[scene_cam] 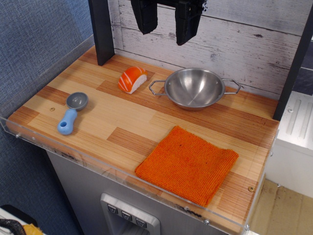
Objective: Move cloth from center front. cloth is now slightly right front.
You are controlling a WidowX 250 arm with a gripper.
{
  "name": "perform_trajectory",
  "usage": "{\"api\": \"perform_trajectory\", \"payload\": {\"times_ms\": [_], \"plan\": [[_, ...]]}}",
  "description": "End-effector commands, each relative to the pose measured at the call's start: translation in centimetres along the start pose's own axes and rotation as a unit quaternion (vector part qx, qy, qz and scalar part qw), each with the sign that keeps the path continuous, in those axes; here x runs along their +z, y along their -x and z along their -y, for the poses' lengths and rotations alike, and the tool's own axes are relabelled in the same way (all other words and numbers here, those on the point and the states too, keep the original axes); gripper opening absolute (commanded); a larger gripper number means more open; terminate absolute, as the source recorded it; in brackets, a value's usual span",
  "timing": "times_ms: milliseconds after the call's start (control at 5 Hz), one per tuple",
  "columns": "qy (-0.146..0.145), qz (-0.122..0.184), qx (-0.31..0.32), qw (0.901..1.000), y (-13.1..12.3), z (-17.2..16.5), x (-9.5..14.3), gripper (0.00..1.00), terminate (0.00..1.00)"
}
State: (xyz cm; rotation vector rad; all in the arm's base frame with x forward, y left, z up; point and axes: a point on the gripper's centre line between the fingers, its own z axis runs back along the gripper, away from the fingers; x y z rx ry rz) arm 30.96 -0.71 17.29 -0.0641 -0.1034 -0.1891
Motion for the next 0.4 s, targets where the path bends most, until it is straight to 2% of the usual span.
{"api": "perform_trajectory", "payload": {"times_ms": [0,200], "plan": [[-0.004,0.023,0.001,0.9997,-0.23,-0.12,1.49,1.0,0.0],[-0.004,0.023,0.001,0.9997,-0.23,-0.12,1.49,1.0,1.0]]}}
